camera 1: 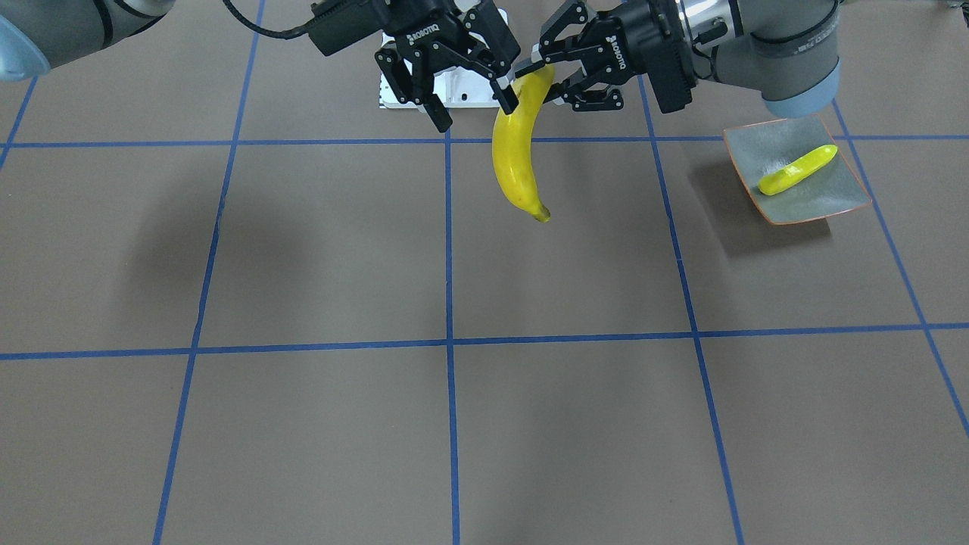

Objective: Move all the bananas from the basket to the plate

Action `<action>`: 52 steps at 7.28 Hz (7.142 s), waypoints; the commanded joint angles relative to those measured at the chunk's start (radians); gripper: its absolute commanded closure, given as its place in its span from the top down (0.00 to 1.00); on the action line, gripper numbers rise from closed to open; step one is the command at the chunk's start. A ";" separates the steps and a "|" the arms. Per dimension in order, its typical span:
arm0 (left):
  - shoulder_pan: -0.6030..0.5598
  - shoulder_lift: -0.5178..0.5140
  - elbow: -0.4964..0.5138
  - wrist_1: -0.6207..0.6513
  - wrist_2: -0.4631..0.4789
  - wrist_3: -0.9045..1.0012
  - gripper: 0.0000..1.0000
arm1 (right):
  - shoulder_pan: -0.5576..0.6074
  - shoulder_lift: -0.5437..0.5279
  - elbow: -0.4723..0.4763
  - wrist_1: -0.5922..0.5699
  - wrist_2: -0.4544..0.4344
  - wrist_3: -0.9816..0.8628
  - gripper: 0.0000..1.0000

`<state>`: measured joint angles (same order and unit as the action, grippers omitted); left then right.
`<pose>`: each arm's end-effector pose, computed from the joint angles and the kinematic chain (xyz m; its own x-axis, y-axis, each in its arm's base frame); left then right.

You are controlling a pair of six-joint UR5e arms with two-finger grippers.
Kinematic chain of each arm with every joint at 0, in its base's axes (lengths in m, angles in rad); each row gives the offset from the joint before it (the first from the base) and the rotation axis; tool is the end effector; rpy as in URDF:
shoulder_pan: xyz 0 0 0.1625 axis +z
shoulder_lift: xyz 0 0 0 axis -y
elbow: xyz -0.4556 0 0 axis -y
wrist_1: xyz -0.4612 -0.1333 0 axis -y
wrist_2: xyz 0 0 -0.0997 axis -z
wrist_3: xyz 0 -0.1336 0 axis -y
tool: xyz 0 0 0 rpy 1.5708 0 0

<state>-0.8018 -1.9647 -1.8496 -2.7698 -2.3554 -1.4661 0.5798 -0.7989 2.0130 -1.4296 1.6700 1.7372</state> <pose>0.3867 -0.4556 0.1726 -0.2009 0.3139 -0.9280 0.0606 0.9494 0.3081 -0.4613 -0.4456 -0.0122 0.0995 0.2622 0.9599 -0.4874 0.8538 -0.1827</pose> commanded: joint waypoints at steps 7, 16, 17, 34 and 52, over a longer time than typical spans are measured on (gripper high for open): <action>-0.071 0.735 -0.056 -0.088 -0.012 1.113 0.00 | 0.420 -0.403 0.046 0.000 0.411 -0.547 1.00; -0.100 0.851 0.216 -0.126 0.027 1.739 0.72 | 0.824 -0.542 -0.174 -0.002 0.675 -1.154 1.00; -0.100 0.845 0.222 -0.129 0.025 1.741 0.99 | 0.836 -0.548 -0.174 -0.002 0.679 -1.168 1.00; -0.246 0.544 0.213 -0.102 -0.134 1.342 1.00 | 1.046 -0.982 -0.571 0.504 0.648 -1.207 0.83; -0.244 0.497 0.222 -0.083 -0.134 1.327 1.00 | 0.901 -1.010 -0.591 0.647 0.548 -1.053 0.00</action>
<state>-1.0462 -1.4680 -1.6281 -2.8544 -2.4896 -0.1396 1.4789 -1.8103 1.4143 -0.7829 2.2207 0.6879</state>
